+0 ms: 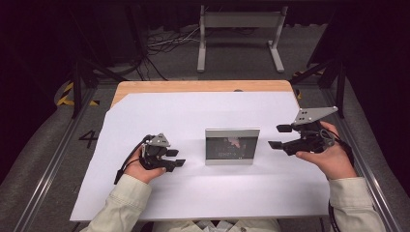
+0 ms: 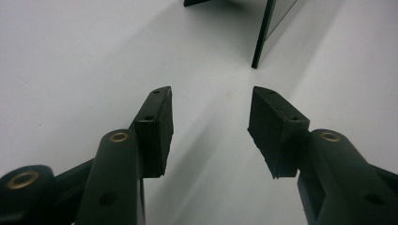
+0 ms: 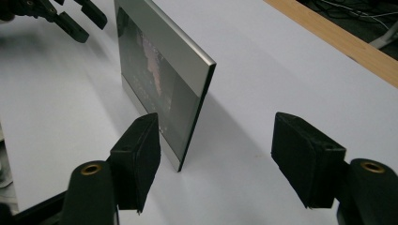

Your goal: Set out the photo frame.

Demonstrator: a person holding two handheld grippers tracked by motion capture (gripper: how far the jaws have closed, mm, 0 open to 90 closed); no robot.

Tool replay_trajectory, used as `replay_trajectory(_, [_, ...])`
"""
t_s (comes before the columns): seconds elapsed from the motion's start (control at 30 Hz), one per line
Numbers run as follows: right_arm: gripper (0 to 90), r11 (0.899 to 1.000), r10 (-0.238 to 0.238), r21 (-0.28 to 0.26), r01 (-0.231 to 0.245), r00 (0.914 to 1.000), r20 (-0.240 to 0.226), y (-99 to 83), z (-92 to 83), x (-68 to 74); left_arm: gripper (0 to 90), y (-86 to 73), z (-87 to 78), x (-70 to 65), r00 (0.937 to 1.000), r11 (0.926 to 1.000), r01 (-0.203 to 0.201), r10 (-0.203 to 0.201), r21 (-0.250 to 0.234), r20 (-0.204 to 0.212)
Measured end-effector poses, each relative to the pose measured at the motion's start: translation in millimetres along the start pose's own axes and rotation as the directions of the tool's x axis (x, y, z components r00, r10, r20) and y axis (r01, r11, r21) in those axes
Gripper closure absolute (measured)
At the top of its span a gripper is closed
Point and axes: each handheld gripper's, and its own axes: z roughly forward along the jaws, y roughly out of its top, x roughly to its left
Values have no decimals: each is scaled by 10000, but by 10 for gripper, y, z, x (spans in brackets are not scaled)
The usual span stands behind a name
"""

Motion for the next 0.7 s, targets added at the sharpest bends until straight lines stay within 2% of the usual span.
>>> replay_trajectory(0.17, [334, 9995, 262, -183, -261, 9996, 87, -81, 43, 13, 508, 1, -7, 5, 10000, 9999, -11, 10, -142, -49])
replay_trajectory(0.23, [334, 9995, 320, -8, -320, 9993, 169, -149, 104, 22, 508, 2, -12, 14, 10000, 9999, -8, 7, -156, -66])
replay_trajectory(0.7, [332, 9974, 710, 92, -716, 9961, 524, -393, 284, 52, 505, -18, -28, 62, 9998, 9997, 138, -141, -213, -151])
